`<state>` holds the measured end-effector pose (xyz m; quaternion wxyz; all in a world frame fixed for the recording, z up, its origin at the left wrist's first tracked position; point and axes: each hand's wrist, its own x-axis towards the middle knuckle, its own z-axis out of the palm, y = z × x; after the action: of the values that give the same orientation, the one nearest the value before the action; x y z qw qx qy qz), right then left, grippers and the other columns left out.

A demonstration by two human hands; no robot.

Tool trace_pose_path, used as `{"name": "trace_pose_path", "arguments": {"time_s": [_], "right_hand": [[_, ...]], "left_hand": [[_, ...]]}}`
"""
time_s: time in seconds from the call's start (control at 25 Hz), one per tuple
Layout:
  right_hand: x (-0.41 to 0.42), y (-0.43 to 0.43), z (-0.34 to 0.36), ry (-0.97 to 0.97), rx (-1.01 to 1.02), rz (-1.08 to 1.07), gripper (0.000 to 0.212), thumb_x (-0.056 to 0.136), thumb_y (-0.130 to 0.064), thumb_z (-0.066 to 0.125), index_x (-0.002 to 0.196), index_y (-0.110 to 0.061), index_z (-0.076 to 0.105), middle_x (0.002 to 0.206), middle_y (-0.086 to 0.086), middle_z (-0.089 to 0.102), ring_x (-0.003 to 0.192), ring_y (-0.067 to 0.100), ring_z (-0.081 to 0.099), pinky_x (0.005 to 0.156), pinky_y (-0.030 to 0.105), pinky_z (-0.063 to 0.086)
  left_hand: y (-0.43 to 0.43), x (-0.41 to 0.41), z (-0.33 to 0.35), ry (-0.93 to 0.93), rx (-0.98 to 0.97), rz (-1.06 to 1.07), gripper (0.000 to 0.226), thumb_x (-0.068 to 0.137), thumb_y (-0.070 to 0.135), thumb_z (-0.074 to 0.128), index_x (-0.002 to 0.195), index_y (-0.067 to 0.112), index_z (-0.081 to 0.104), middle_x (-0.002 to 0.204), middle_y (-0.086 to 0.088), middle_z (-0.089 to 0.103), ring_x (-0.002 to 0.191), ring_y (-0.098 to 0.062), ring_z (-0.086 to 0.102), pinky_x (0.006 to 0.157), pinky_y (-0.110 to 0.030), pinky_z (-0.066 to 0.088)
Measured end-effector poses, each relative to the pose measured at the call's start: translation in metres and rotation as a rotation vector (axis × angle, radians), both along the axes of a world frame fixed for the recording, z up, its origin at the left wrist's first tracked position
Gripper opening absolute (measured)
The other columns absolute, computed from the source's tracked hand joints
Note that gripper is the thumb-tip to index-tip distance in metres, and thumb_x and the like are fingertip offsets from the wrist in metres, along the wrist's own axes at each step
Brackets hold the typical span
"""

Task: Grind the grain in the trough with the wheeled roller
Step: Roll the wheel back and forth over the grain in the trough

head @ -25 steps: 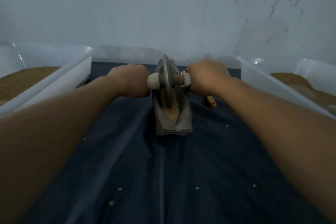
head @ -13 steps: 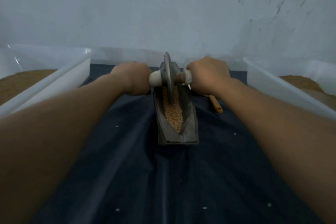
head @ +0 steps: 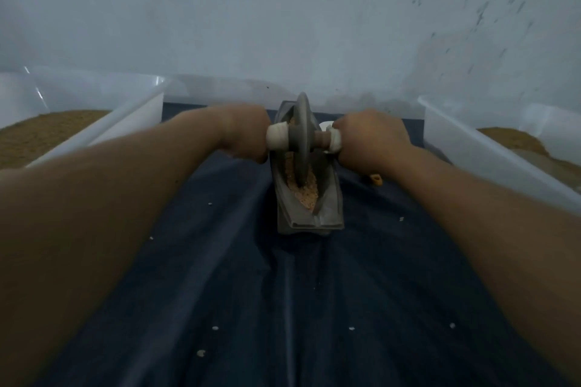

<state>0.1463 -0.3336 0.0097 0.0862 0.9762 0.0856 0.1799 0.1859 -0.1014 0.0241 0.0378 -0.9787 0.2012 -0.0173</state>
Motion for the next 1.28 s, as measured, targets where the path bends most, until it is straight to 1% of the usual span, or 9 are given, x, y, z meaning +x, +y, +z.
{"name": "trace_pose_path", "arguments": {"time_s": [0.16,0.28,0.44,0.56,0.72,0.84,0.96,1.08,1.28], "right_hand": [[0.032,-0.001,0.003,0.007,0.002,0.0,0.011,0.081,-0.04,0.064,0.079,-0.031,0.06,0.072,-0.005,0.058,0.062,0.016,0.053,0.049,0.024,0.033],[0.042,-0.003,0.002,-0.009,0.023,-0.007,0.006,0.082,-0.036,0.064,0.083,-0.031,0.063,0.073,-0.006,0.057,0.061,0.015,0.05,0.049,0.023,0.03],[0.03,-0.002,-0.003,-0.028,0.028,-0.008,0.017,0.083,-0.046,0.063,0.079,-0.03,0.061,0.07,-0.005,0.057,0.063,0.017,0.053,0.049,0.023,0.033],[0.01,0.0,-0.005,-0.058,0.021,-0.031,0.016,0.079,-0.041,0.063,0.071,-0.028,0.056,0.065,-0.007,0.055,0.058,0.015,0.052,0.051,0.025,0.038],[-0.007,0.002,-0.004,-0.06,0.0,-0.007,0.018,0.075,-0.035,0.061,0.064,-0.03,0.048,0.062,-0.008,0.053,0.054,0.013,0.048,0.048,0.023,0.033],[-0.002,0.001,-0.004,-0.037,0.004,-0.021,0.013,0.076,-0.038,0.061,0.069,-0.03,0.055,0.062,-0.008,0.055,0.055,0.013,0.05,0.047,0.023,0.033],[0.016,-0.001,-0.004,0.005,0.018,-0.026,0.019,0.08,-0.047,0.062,0.074,-0.029,0.06,0.066,-0.005,0.058,0.058,0.014,0.052,0.049,0.023,0.036],[0.032,-0.005,-0.007,0.043,0.04,-0.033,0.018,0.082,-0.044,0.065,0.078,-0.027,0.061,0.072,-0.002,0.061,0.06,0.015,0.053,0.049,0.024,0.036],[0.03,-0.007,-0.009,0.04,0.094,-0.039,0.017,0.079,-0.045,0.065,0.077,-0.029,0.059,0.073,-0.004,0.059,0.064,0.019,0.055,0.053,0.028,0.039]], "left_hand": [[-0.005,0.028,0.001,0.004,-0.015,0.023,0.016,0.071,0.03,0.075,0.072,0.015,0.067,0.05,-0.001,0.066,0.049,-0.016,0.066,0.055,-0.028,0.053],[-0.008,0.036,0.003,-0.03,-0.005,0.034,0.018,0.069,0.03,0.073,0.077,0.014,0.069,0.059,-0.005,0.07,0.055,-0.018,0.067,0.057,-0.028,0.055],[-0.007,0.023,0.003,-0.066,0.014,0.023,0.027,0.069,0.034,0.074,0.088,0.017,0.068,0.076,-0.003,0.07,0.064,-0.02,0.066,0.06,-0.031,0.055],[-0.003,0.002,0.002,-0.078,0.041,0.012,0.025,0.071,0.039,0.073,0.09,0.024,0.066,0.075,0.004,0.064,0.064,-0.015,0.06,0.055,-0.028,0.045],[0.002,-0.015,-0.001,-0.062,0.022,0.021,0.022,0.072,0.04,0.075,0.087,0.028,0.063,0.074,0.007,0.061,0.064,-0.012,0.058,0.056,-0.029,0.044],[0.0,-0.009,0.0,-0.058,0.027,0.013,0.023,0.073,0.038,0.076,0.086,0.027,0.061,0.074,0.006,0.06,0.066,-0.014,0.059,0.062,-0.032,0.05],[-0.006,0.007,0.003,-0.078,0.049,0.011,0.026,0.071,0.034,0.079,0.085,0.02,0.062,0.073,0.001,0.062,0.066,-0.019,0.063,0.065,-0.033,0.055],[-0.014,0.024,0.009,-0.093,0.089,0.014,0.028,0.067,0.033,0.079,0.087,0.017,0.069,0.075,-0.005,0.07,0.063,-0.021,0.066,0.059,-0.029,0.054],[-0.017,0.022,0.014,-0.143,0.121,0.018,0.028,0.064,0.034,0.079,0.083,0.02,0.063,0.069,0.001,0.062,0.059,-0.016,0.06,0.057,-0.029,0.05]]}}
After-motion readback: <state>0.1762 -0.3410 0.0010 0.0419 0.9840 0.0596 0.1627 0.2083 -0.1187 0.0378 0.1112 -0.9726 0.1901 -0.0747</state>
